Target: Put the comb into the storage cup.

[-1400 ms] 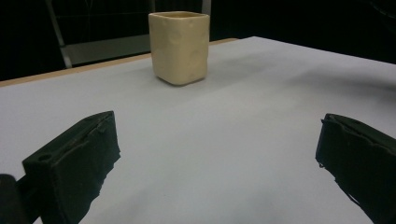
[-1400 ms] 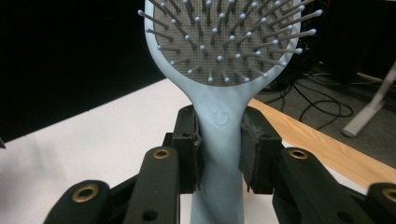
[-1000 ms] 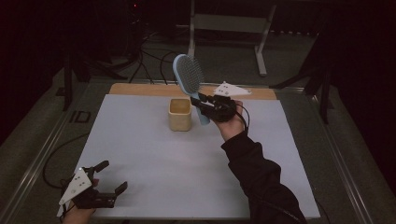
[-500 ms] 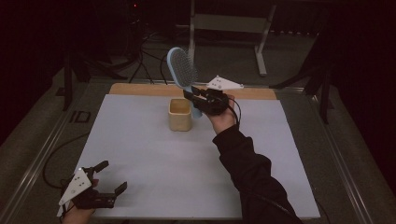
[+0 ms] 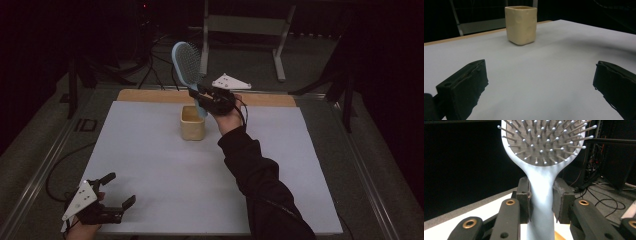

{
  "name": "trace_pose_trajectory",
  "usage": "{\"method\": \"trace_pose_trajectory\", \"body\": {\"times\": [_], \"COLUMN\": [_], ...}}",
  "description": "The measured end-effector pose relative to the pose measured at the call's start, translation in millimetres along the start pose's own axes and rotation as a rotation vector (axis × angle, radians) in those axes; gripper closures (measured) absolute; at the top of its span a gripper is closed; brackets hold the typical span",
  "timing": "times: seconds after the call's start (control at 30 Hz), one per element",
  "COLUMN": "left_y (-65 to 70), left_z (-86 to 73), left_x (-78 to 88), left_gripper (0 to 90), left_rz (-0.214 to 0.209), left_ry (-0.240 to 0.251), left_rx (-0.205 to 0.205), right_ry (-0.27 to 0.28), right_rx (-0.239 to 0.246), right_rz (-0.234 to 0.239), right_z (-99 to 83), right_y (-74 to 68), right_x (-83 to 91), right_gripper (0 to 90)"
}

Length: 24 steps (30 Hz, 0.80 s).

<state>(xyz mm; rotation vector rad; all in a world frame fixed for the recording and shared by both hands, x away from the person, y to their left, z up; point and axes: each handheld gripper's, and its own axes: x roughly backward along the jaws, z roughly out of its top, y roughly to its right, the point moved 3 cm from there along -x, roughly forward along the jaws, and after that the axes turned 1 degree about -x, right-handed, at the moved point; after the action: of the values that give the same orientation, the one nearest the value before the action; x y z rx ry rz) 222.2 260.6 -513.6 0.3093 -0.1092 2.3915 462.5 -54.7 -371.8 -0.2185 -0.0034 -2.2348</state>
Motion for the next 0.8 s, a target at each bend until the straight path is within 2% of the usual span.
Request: {"method": "trace_pose_trajectory", "body": {"times": [0.47, 0.57, 0.8], "left_y": [-0.6, -1.1, -1.3], "left_z": [-0.1, 0.0, -0.2], "left_x": [1.7, 2.1, 2.7], "left_gripper": [0.0, 0.0, 0.0], "left_rz": [0.004, 0.005, 0.006], "left_ry": [0.003, 0.004, 0.008], "left_rx": [0.007, 0.005, 0.013], "right_ry": [0.02, 0.026, 0.039], "right_rx": [0.01, 0.017, -0.005], "right_rz": [-0.016, -0.021, -0.029], "right_z": [1.7, -0.7, -12.1], "right_y": [7.8, 9.5, 15.4], "right_x": [-23.2, -28.0, -39.0], "right_gripper": [70.4, 70.4, 70.4]}}
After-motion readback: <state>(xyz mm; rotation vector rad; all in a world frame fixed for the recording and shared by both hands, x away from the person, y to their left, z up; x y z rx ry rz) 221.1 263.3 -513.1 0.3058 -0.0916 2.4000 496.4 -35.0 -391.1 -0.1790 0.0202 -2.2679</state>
